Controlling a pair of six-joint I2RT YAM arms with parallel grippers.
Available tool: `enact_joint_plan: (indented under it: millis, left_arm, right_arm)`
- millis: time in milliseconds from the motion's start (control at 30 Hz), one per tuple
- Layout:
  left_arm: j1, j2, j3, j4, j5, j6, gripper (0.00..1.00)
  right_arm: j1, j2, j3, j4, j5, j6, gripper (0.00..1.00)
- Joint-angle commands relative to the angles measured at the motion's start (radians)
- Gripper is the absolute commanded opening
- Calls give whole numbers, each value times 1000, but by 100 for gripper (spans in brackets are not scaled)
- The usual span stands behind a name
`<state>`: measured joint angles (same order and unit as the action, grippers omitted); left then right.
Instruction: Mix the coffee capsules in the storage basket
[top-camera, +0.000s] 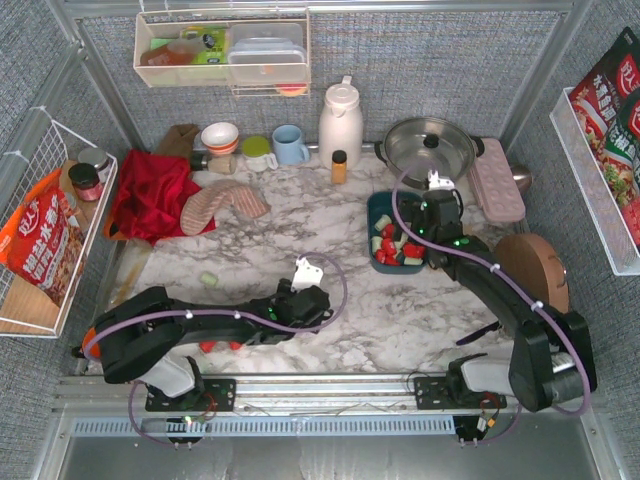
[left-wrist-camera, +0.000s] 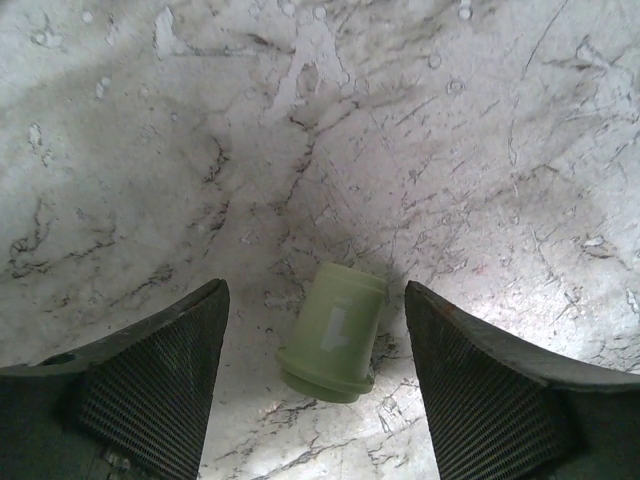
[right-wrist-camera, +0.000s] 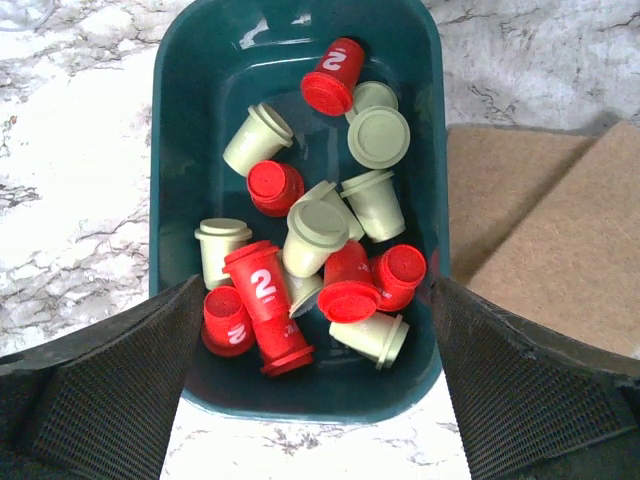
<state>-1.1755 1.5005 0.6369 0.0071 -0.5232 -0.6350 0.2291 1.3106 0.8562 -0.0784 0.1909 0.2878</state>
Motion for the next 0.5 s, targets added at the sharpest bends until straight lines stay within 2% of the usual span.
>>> enact_joint_plan:
  millis: [0,467]
  left_arm:
    - [0,25,33,-97,43,-40,79]
    - [-4,-11,39,-159,83,-79,73]
  right_arm:
    - [-5,-63,-29,-8,5,-22,99]
    - [-7,-126,-60,-23,-49,-48,99]
